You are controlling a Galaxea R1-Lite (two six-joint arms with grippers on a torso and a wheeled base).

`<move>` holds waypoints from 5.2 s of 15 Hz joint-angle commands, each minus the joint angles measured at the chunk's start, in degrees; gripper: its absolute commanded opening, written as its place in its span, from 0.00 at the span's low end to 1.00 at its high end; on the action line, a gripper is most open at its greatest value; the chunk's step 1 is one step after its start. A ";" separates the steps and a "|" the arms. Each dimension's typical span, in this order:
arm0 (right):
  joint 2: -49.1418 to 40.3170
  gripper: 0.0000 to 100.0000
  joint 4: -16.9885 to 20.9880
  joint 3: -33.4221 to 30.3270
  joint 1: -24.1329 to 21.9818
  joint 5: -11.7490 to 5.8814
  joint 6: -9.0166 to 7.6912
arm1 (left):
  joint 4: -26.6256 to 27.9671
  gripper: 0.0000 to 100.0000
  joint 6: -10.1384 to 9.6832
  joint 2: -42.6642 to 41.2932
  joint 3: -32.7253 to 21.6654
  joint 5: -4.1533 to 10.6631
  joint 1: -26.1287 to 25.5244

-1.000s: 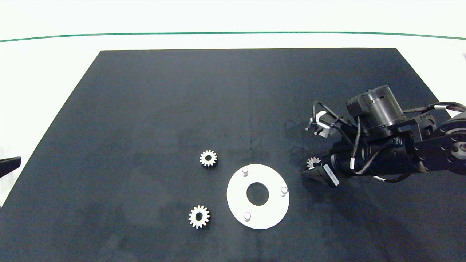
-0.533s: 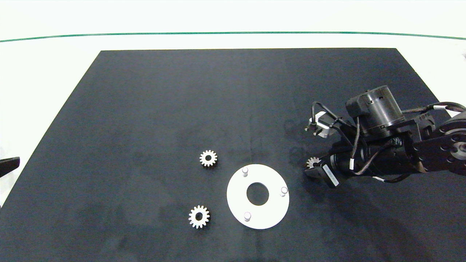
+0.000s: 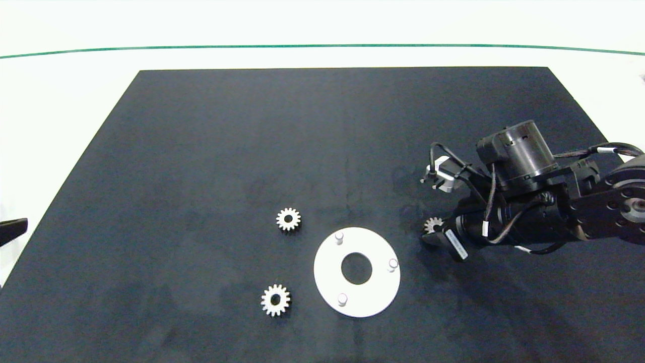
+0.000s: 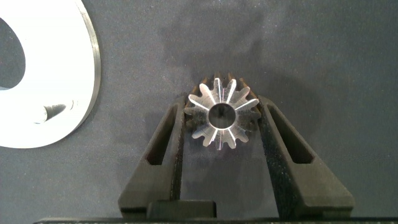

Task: Install three planetary gears onto the carrier pins

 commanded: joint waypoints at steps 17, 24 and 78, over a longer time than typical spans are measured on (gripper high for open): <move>-10.68 0.07 5.61 1.51 16.72 -4.53 0.33 | 0.17 1.00 0.06 -0.54 0.09 0.00 -0.05; -2.33 0.07 5.08 -3.06 18.66 -4.96 2.26 | 0.61 1.00 0.06 -0.81 0.00 0.00 -0.05; -17.89 1.00 5.43 7.31 17.25 -8.66 2.44 | 0.70 1.00 -0.21 -0.28 0.88 -0.26 -3.48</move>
